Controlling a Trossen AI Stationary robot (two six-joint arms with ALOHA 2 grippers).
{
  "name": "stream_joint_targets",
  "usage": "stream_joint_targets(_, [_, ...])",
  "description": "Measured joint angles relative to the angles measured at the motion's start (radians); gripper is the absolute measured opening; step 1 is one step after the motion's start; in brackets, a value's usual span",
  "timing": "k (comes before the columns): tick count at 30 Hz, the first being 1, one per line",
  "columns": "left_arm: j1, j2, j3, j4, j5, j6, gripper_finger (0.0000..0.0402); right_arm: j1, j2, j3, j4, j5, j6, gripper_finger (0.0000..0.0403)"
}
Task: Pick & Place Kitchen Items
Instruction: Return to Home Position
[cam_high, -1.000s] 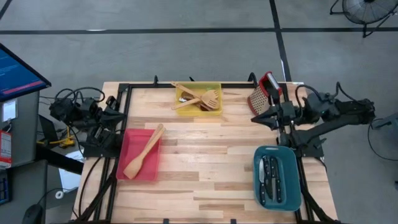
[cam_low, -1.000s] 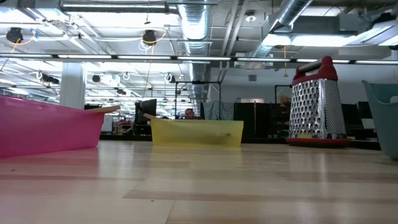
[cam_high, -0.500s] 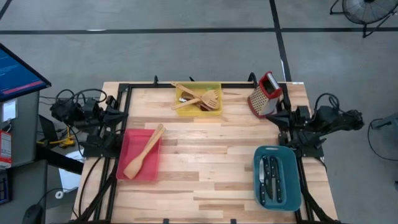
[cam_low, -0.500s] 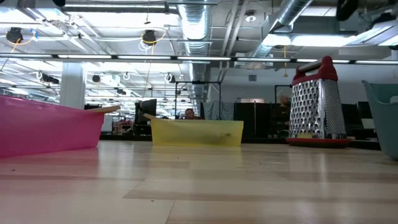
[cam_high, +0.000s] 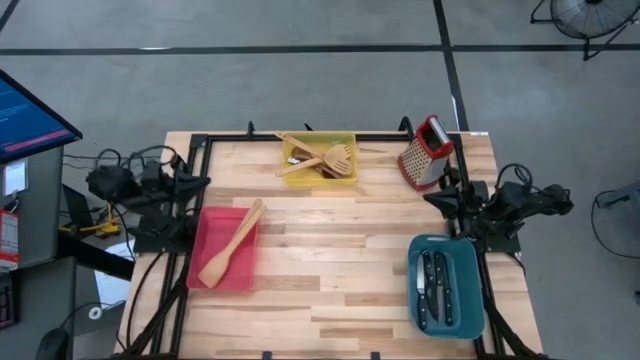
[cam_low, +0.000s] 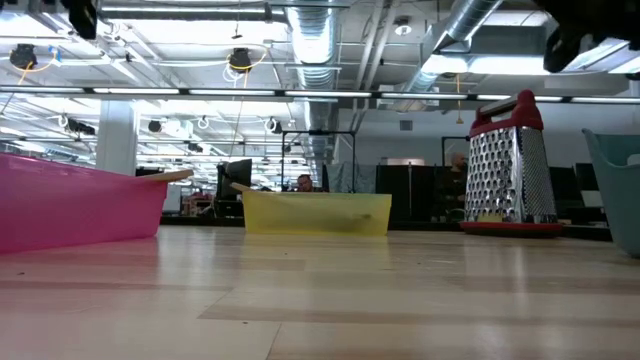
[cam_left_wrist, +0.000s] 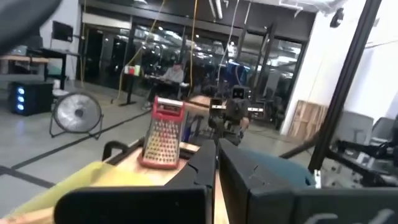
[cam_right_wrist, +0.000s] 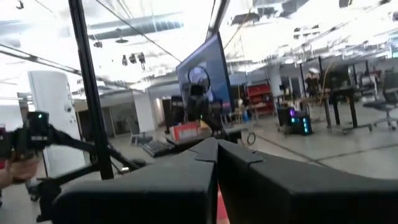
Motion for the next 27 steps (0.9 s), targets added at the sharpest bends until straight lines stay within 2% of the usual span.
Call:
stream_joint_targets(4, [0.0, 0.0, -0.082, 0.011, -0.003, -0.036, 0.0001, 0.004, -0.002, -0.074, 0.026, 0.0, -0.012, 0.0005])
stream_joint_targets(11, [0.0, -0.001, -0.232, 0.07, 0.01, -0.099, 0.0001, 0.004, -0.003, -0.188, 0.17, -0.01, -0.013, 0.0003])
stream_joint_targets(19, [0.0, -0.002, -0.406, 0.207, 0.005, -0.092, 0.0001, 0.004, -0.002, -0.189, 0.138, -0.028, -0.016, 0.0007])
stream_joint_targets(24, [0.011, -0.002, -0.48, 0.213, 0.007, -0.098, 0.0001, 0.004, 0.0, -0.189, 0.057, -0.027, 0.009, 0.0007])
stream_joint_targets(27, [0.043, -0.002, -0.489, 0.249, 0.073, -0.069, 0.0001, 0.004, 0.0, -0.189, 0.02, -0.026, 0.021, 0.0006])
